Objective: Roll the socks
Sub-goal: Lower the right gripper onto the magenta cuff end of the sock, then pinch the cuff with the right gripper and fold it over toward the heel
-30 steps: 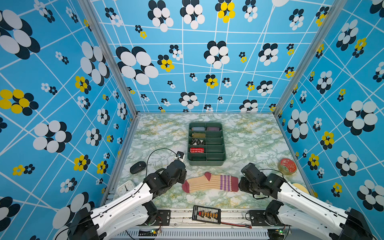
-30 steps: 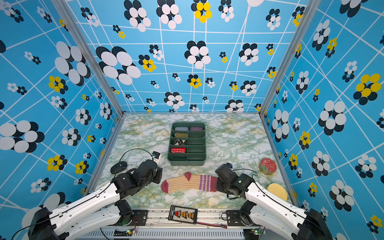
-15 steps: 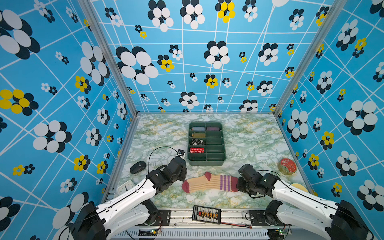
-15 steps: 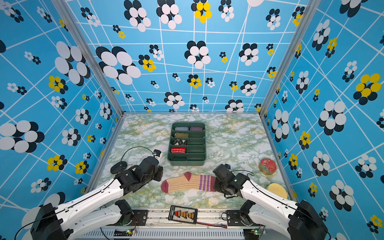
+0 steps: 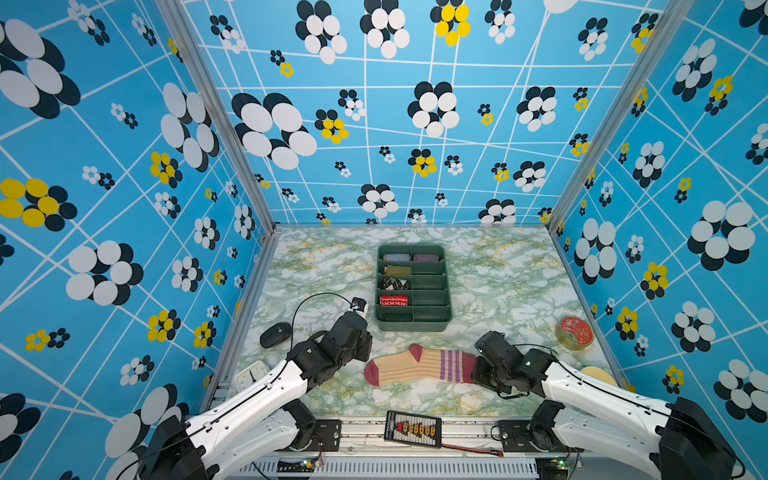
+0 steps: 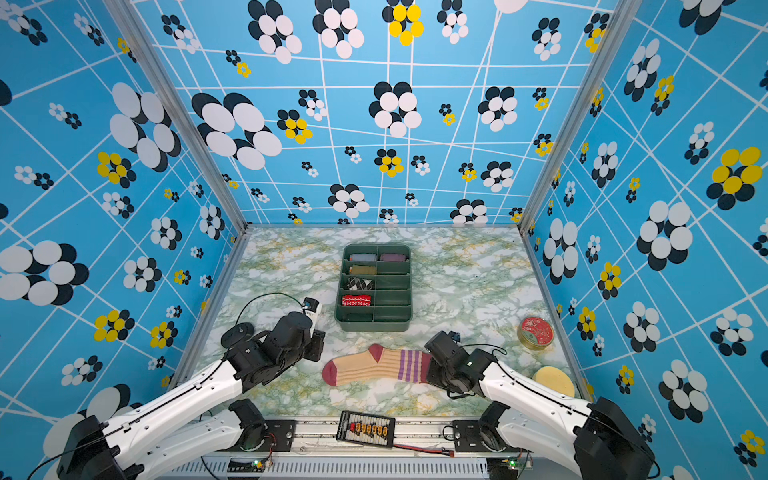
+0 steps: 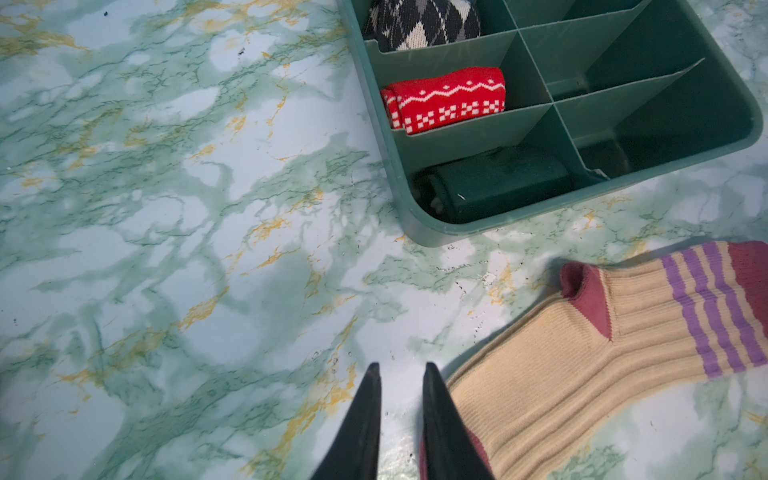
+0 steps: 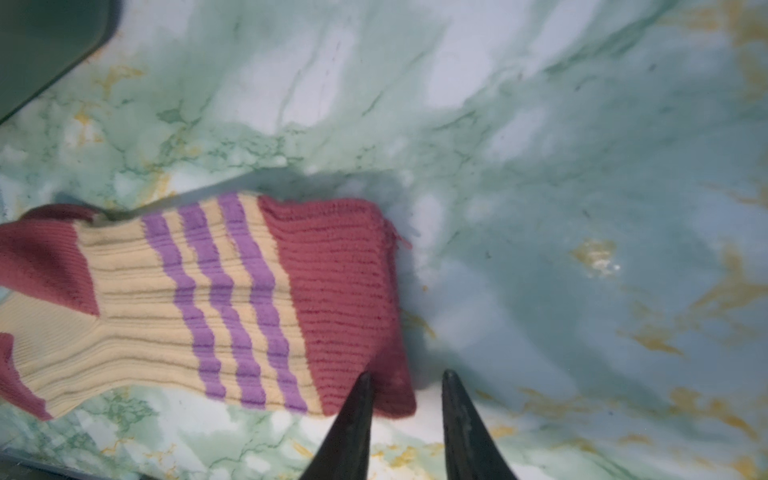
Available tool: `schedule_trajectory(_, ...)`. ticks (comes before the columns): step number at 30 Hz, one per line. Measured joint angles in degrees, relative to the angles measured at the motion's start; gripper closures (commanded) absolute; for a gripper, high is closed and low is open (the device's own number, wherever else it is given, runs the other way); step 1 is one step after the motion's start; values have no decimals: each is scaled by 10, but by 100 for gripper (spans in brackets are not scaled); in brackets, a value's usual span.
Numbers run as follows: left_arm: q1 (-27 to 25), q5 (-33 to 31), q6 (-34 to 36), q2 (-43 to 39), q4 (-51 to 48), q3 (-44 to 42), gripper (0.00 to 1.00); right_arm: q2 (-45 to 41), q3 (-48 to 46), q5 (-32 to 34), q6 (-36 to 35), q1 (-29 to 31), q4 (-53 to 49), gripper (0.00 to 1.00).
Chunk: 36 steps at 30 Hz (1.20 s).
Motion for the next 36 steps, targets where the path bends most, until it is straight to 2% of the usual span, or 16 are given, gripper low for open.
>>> schedule_trajectory(12,7,6,0,-7,0,-7,79,15,0,-2,8,12,15,73)
schedule_trajectory(17,13,7,0,-13,1,-9,79,23,0,-2,15,16,26,78)
schedule_trajectory(22,20,11,0,-14,0,-14,79,31,1,-1,17,20,37,90)
schedule_trajectory(29,24,16,0,-16,0,-14,79,35,16,11,12,31,14,94)
schedule_trajectory(36,26,20,0,-19,0,-14,79,52,64,52,-7,71,-25,97)
